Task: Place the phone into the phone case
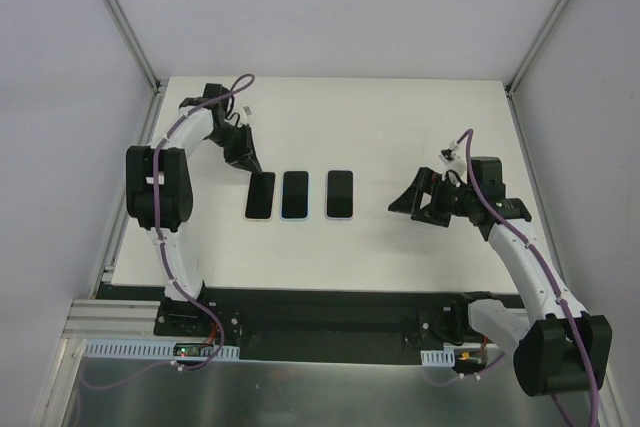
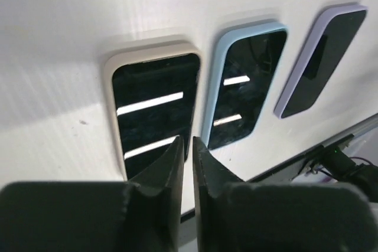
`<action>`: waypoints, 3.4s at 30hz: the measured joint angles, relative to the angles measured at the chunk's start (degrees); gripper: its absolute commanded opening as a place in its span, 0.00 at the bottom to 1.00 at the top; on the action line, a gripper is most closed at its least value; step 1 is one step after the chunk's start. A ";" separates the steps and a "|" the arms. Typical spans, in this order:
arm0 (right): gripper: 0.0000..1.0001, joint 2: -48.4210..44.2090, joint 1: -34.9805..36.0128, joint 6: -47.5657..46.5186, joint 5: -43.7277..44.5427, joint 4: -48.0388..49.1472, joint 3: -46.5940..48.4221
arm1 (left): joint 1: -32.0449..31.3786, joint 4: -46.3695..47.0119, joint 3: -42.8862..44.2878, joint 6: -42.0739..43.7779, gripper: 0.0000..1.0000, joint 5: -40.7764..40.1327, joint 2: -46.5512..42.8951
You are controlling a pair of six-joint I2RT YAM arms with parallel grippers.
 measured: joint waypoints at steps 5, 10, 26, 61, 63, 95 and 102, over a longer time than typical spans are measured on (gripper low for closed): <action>0.99 -0.31 0.00 -0.39 0.92 -0.13 -0.04 | -5.14 7.78 -2.47 -5.29 0.00 1.88 -2.40; 0.99 -0.61 0.00 -0.42 1.66 -0.31 -0.04 | -12.00 12.35 -1.44 -7.93 0.00 1.92 1.64; 0.99 -0.61 0.00 -0.55 2.32 -0.85 -0.04 | -14.88 16.09 3.87 -9.92 0.00 1.33 9.70; 0.99 -5.20 -0.02 -2.80 3.39 -3.30 -0.04 | -17.27 10.64 4.59 -11.13 0.00 -9.11 9.22; 0.99 -5.20 -0.02 -2.86 3.48 -3.45 -0.04 | -17.27 10.23 5.57 -11.15 0.00 -8.09 9.97; 0.96 -14.19 0.59 -2.97 6.34 -11.91 2.84 | -18.25 12.83 1.09 -8.28 0.48 2.27 -27.82; 0.96 -20.61 1.09 -3.87 7.58 -16.50 5.55 | -18.27 16.39 -19.45 -7.91 0.96 2.93 -45.72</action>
